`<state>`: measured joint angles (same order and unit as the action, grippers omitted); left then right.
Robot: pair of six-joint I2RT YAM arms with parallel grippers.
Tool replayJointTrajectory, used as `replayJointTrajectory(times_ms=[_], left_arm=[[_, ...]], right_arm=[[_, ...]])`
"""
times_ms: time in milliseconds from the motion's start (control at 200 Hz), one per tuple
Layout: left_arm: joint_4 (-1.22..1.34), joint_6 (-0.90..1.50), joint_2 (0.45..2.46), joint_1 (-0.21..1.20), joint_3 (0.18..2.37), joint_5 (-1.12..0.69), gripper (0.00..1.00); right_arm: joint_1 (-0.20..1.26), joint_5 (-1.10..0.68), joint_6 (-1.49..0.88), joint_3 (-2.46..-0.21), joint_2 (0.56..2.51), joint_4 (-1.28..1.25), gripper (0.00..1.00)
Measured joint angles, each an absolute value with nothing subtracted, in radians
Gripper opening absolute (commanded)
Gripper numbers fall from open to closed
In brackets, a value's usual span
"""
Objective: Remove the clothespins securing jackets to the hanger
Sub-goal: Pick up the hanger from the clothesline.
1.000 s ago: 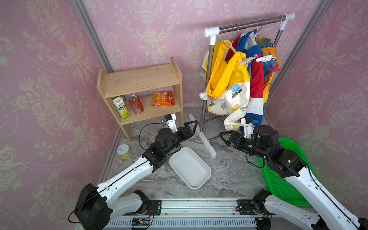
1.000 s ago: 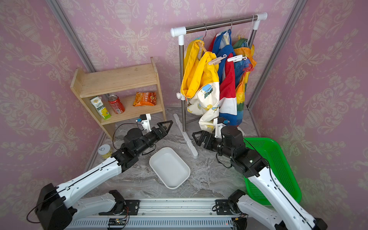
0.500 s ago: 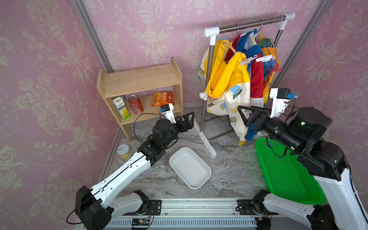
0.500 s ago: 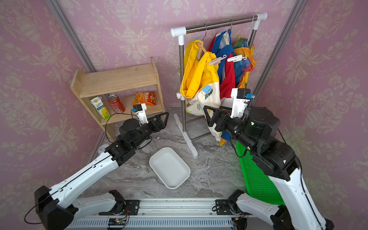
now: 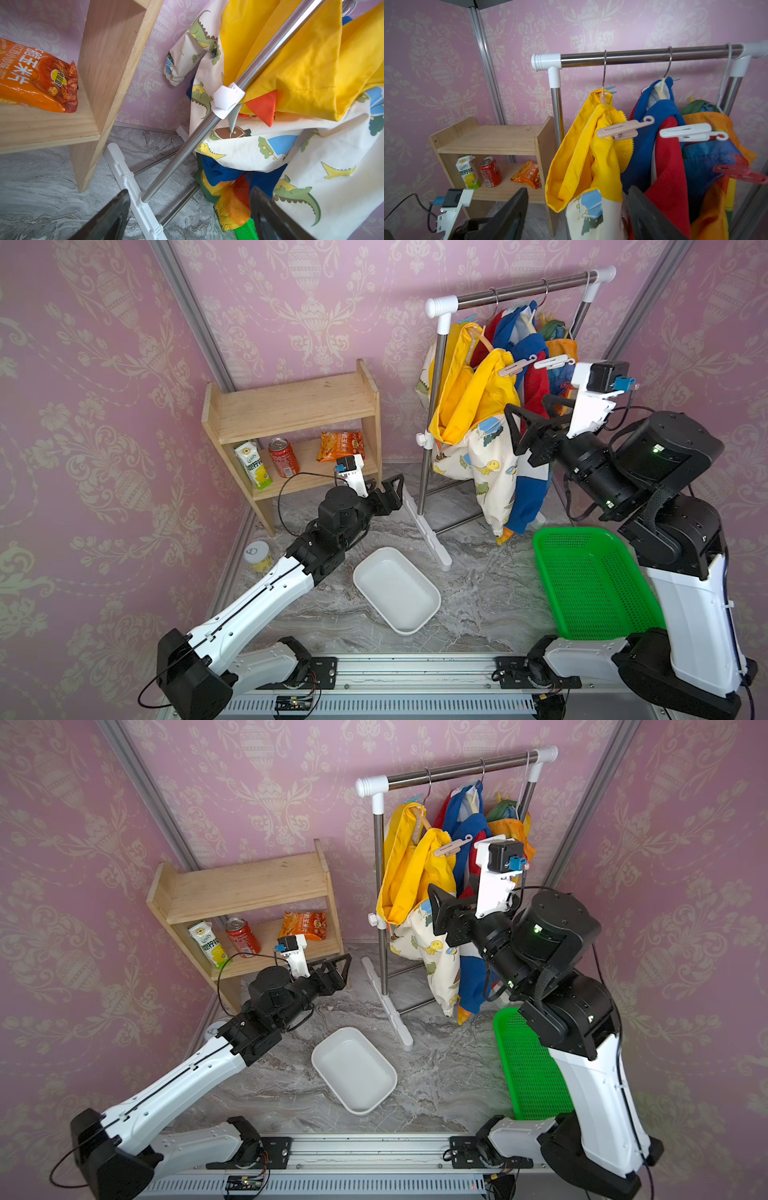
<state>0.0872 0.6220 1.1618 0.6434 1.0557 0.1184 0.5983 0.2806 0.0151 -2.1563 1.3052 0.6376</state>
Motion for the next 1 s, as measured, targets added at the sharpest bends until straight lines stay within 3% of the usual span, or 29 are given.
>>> replayJointTrajectory(times_ms=[225,480,550,725,836,996], left_arm=[[0.088,0.606,1.163,0.643,1.056,0.118,0.89],[0.089,0.606,1.159,0.643,1.056,0.119,0.89],[0.091,0.606,1.158,0.643,1.056,0.119,0.89],[0.099,0.606,1.157,0.643,1.054,0.12,0.89],[0.102,0.606,1.157,0.643,1.054,0.12,0.88],[0.107,0.606,1.158,0.643,1.054,0.12,0.88]], right_arm=[[0.483,0.285,0.05,-2.23,1.415,0.631,0.67],[0.395,0.177,0.019,-2.239,1.531,0.655,0.64],[0.394,0.158,0.011,-2.239,1.535,0.658,0.57],[0.376,0.126,-0.002,-2.238,1.533,0.642,0.27],[0.366,0.112,-0.003,-2.236,1.537,0.634,0.0],[0.364,0.12,0.001,-2.304,1.581,0.659,0.0]])
